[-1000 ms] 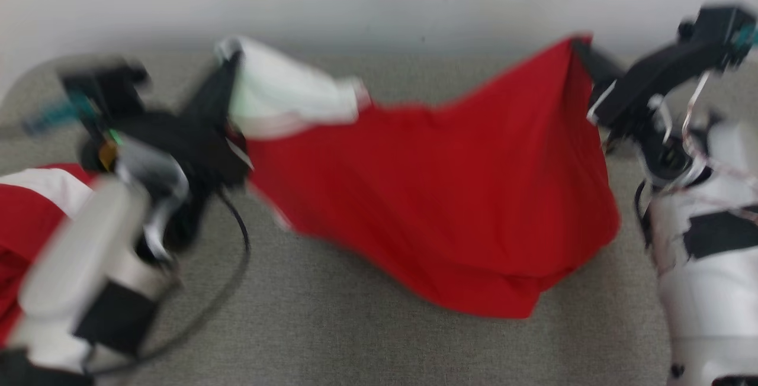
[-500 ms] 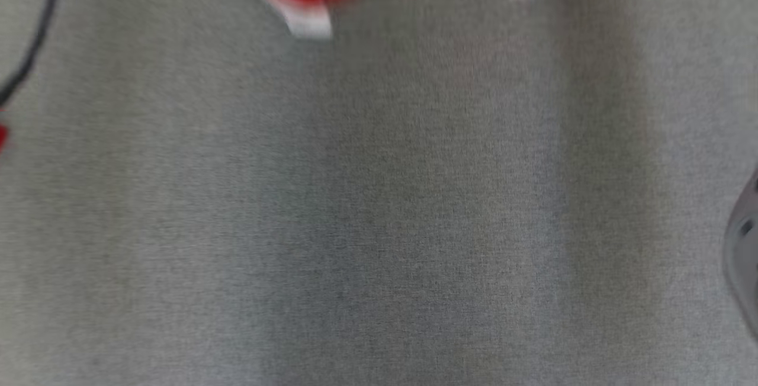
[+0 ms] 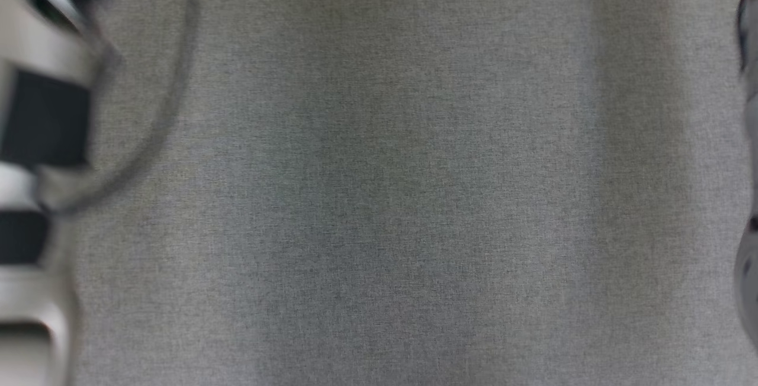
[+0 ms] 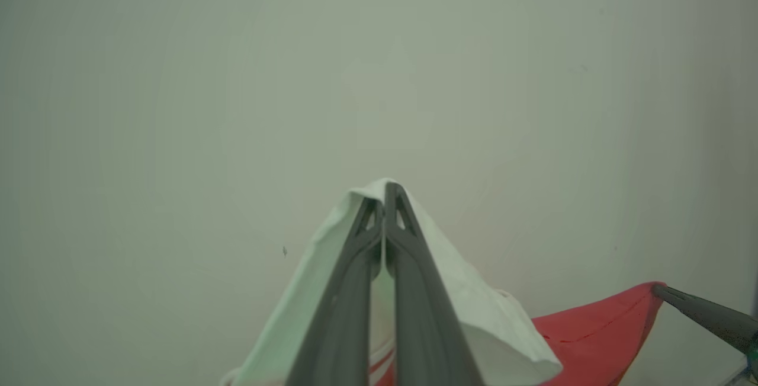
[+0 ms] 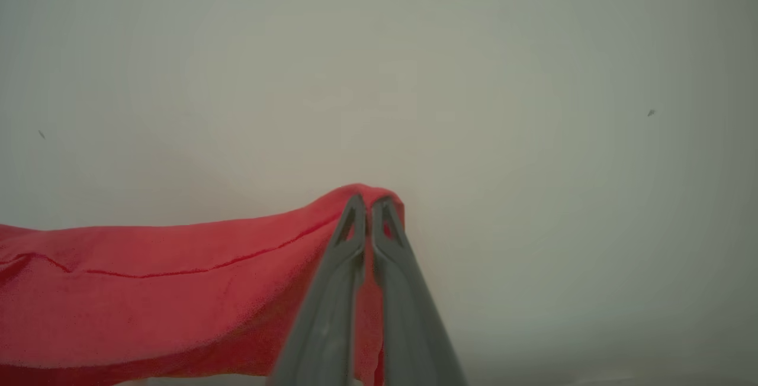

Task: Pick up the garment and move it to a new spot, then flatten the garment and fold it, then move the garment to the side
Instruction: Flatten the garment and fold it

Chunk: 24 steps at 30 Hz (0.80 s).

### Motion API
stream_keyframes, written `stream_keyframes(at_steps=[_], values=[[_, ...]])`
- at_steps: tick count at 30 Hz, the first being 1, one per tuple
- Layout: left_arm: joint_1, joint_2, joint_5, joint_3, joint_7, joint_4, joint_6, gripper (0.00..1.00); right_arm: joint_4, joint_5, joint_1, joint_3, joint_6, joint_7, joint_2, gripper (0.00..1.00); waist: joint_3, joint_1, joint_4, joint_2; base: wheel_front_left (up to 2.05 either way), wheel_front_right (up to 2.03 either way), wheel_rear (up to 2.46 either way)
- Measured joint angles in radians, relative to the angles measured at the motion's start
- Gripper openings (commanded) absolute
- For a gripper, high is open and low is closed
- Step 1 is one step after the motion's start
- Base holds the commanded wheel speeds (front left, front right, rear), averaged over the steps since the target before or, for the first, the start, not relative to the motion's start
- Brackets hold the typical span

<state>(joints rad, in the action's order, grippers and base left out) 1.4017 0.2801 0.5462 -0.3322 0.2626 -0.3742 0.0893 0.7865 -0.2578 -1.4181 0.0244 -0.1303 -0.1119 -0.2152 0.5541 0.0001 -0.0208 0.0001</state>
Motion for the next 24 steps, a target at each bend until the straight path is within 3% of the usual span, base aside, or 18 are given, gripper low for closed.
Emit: stream_keyframes(at_steps=[10,15,24], values=[[-0.580,-0.137,0.080,0.061,0.000,0.098,0.035,0.00,0.018,-0.093,0.319,-0.160,0.000,0.060,-0.079,0.00,-0.095,-0.0001,0.022,-0.0001,0.00,0.00,0.00],[-0.826,-0.193,0.123,0.057,0.000,0.064,0.036,0.00,0.019,-0.064,0.515,-0.243,0.000,0.150,-0.138,0.00,-0.195,-0.0003,0.030,-0.0003,0.00,0.00,0.00],[-1.142,-0.225,0.145,0.094,0.000,0.015,0.033,0.00,-0.053,-0.084,0.848,-0.264,0.000,0.312,-0.143,0.00,-0.413,-0.0006,0.045,-0.0004,0.00,0.00,0.00]])
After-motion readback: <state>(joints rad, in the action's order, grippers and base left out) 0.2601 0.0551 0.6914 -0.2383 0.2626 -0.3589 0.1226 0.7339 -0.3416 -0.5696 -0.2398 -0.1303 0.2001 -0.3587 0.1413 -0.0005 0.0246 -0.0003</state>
